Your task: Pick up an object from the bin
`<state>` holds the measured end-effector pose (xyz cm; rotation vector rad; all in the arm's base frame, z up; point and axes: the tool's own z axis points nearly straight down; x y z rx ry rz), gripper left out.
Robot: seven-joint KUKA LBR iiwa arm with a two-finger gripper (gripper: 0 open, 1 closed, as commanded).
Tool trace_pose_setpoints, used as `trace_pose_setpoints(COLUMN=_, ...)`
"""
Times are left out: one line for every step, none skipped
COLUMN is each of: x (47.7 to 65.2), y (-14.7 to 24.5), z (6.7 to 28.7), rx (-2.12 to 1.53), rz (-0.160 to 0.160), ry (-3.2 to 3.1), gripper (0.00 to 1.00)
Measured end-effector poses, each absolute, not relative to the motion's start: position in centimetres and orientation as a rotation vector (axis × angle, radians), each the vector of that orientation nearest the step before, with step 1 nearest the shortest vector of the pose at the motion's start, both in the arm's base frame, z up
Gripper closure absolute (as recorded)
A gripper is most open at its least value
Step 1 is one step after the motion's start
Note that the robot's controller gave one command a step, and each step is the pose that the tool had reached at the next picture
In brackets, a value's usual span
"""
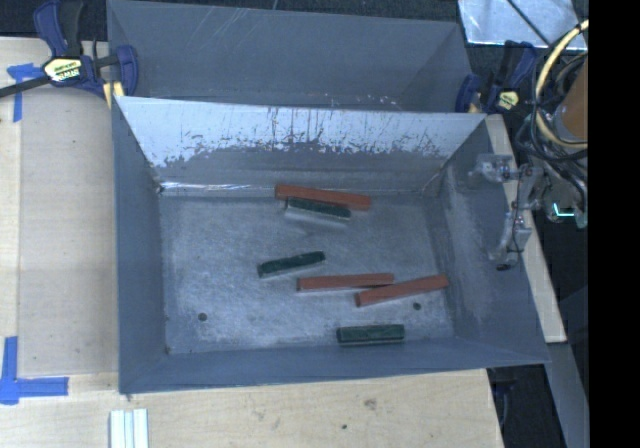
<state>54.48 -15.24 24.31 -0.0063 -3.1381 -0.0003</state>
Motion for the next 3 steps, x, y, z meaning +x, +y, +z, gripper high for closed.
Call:
trace_pose_setpoints(x=54.6, y=-15.2, z=24.7, rx=-0.002, rz=0.001, ry=-3.144, gripper=0.0)
trace_pose_setpoints(x=53.1, y=-13.4, z=20.2, rx=0.092, rz=0.004, ry=-3.149, gripper=0.0)
trace_pose_setpoints(x=52.5, y=-13.5, z=15.7, rx=0.03, rz=0.001, ry=-3.146, gripper=0.0)
